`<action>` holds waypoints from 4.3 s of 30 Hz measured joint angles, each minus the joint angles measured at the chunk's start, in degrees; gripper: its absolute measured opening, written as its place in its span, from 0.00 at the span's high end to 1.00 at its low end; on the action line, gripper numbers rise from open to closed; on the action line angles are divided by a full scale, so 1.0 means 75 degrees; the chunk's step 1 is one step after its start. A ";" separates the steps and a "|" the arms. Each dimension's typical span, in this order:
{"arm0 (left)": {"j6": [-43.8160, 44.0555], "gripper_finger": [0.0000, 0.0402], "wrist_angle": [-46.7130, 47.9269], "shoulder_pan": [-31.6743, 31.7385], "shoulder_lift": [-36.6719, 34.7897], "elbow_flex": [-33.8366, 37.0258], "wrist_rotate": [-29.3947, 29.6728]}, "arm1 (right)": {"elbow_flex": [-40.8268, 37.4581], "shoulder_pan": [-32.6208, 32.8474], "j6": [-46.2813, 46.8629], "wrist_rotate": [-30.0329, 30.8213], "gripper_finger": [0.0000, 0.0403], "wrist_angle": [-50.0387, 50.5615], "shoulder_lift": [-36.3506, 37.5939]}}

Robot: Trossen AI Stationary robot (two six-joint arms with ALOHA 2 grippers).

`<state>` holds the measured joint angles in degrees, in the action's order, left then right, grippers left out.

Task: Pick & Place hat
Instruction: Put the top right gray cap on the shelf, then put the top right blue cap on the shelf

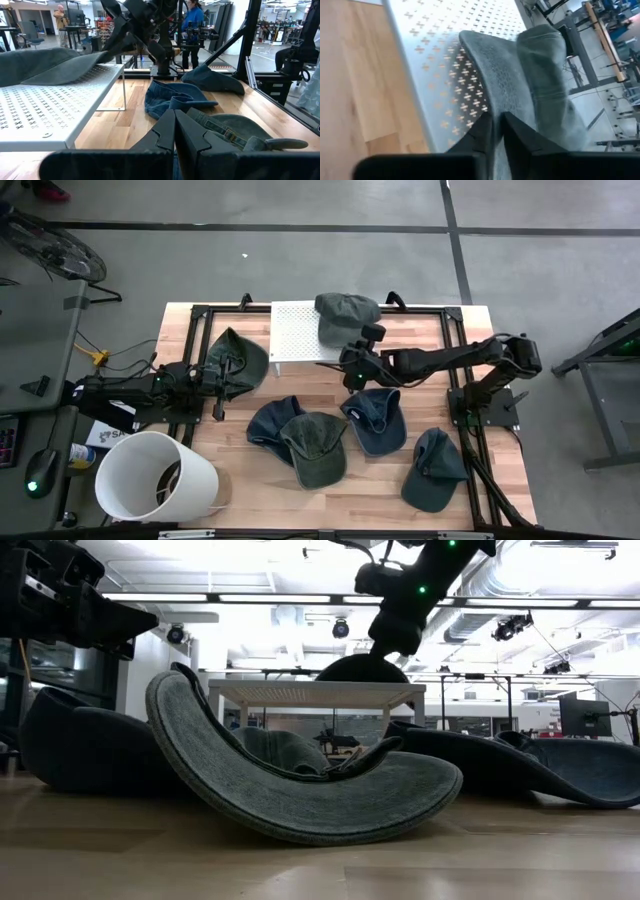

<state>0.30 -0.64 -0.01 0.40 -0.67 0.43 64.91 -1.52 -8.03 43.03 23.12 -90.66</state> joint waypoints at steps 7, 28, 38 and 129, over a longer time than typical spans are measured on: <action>0.0001 0.99 -0.0002 0.0000 0.0000 0.0000 0.0000 | 0.0003 0.0139 -0.0063 -0.0012 0.98 0.0138 0.0326; 0.0001 0.99 -0.0001 -0.0003 -0.0002 0.0000 0.0002 | -0.0002 0.0210 -0.0628 -0.0306 0.99 -0.0083 0.0724; 0.0000 0.99 -0.0001 -0.0001 -0.0002 0.0000 0.0000 | 0.0997 0.0220 -0.1694 0.0237 0.99 0.0148 0.0686; 0.0001 0.99 -0.0001 -0.0001 -0.0001 0.0000 0.0003 | 0.0845 0.0691 0.6614 -0.3732 0.51 0.6057 0.0961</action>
<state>0.30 -0.65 -0.01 0.40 -0.67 0.45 71.24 3.66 41.57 15.03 68.55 -83.45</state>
